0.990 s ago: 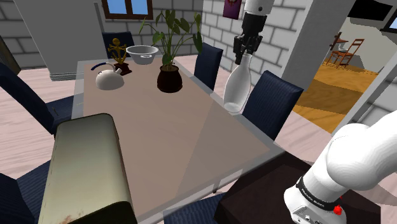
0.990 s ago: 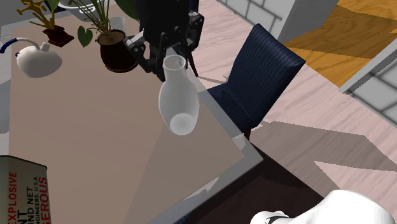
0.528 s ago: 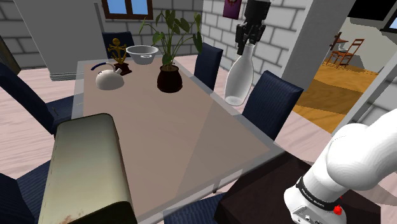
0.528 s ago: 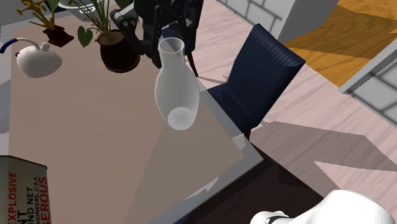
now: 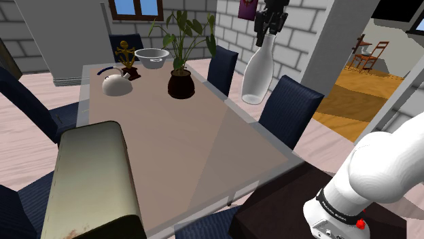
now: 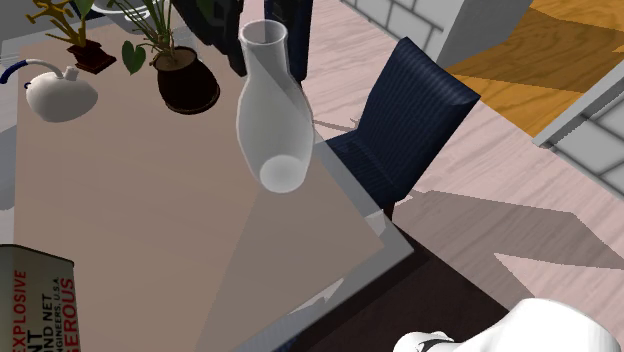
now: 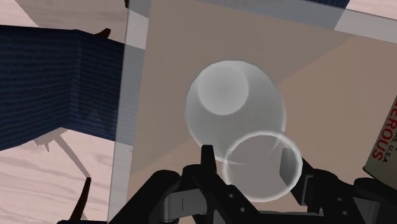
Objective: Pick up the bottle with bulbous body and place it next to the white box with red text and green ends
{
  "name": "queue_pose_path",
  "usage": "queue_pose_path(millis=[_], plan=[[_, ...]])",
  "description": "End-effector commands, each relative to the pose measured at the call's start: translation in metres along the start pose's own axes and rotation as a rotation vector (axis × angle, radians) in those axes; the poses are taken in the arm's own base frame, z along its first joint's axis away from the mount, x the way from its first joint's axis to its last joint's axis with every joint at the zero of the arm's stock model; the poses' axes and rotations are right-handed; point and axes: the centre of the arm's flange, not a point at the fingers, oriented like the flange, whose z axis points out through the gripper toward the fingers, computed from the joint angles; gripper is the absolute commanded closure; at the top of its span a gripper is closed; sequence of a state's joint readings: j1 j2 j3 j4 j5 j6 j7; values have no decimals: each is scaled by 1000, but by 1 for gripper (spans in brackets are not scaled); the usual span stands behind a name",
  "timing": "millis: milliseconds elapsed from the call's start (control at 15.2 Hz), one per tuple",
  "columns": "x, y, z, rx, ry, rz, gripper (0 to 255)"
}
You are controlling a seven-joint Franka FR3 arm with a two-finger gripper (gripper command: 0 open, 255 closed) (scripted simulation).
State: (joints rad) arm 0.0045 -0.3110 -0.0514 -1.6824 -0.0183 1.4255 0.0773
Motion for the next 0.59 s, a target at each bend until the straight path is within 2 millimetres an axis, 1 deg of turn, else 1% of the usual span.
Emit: queue_pose_path(millis=[0, 330, 396, 528], plan=[[0, -1, -12, 0, 0, 0, 255], [2, -1, -38, 0, 0, 0, 255], [2, -1, -41, 0, 0, 0, 255], [4, -27, -36, 0, 0, 0, 255]])
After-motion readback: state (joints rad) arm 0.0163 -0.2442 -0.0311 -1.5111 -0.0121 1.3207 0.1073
